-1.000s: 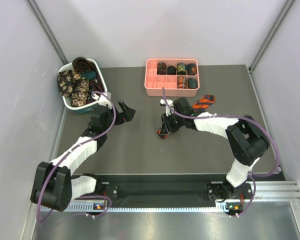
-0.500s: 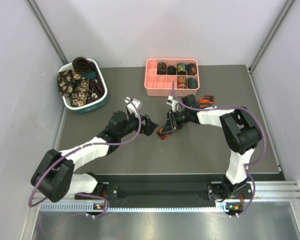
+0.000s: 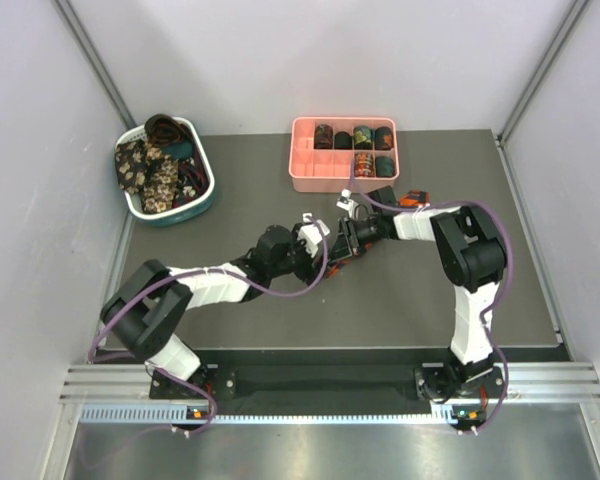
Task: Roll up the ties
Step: Roll the tie
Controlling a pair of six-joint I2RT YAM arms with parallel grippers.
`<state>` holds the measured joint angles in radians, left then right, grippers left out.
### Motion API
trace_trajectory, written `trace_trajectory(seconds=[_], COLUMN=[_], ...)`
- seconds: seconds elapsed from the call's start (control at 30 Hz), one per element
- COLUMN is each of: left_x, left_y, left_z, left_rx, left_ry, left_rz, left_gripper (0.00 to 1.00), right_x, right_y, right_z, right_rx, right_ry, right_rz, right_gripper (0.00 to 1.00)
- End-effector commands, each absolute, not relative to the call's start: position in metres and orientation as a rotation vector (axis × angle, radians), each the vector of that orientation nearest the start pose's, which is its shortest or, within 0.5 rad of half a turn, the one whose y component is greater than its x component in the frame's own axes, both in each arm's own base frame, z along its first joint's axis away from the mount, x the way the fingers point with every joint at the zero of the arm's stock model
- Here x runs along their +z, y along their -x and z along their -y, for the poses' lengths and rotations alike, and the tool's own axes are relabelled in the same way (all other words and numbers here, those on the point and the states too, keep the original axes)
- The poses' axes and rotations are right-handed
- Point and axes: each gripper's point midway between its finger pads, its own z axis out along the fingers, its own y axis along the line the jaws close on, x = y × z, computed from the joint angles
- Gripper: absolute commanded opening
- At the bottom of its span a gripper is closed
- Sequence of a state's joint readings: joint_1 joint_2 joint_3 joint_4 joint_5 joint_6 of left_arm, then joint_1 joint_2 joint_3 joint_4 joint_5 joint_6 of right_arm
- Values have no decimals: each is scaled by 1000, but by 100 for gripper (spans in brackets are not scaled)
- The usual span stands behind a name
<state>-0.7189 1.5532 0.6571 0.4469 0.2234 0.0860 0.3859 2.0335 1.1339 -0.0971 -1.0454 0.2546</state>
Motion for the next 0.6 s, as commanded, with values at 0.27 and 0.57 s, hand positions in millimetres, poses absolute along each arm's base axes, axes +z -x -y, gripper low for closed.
trace_trajectory(seconds=[0.27, 0.57], left_x=[77, 69], left_y=[-299, -309], left_z=[333, 348], left_rx=[-684, -716], left_ry=[-1081, -1085], left_rz=[-1760, -1768], left_gripper=[75, 73], right_x=[14, 8], right_y=[-317, -317], right_z=[-268, -263], right_rx=[1529, 1490], right_ry=[541, 548], right_rz=[-2508, -2555], right_gripper=[8, 8])
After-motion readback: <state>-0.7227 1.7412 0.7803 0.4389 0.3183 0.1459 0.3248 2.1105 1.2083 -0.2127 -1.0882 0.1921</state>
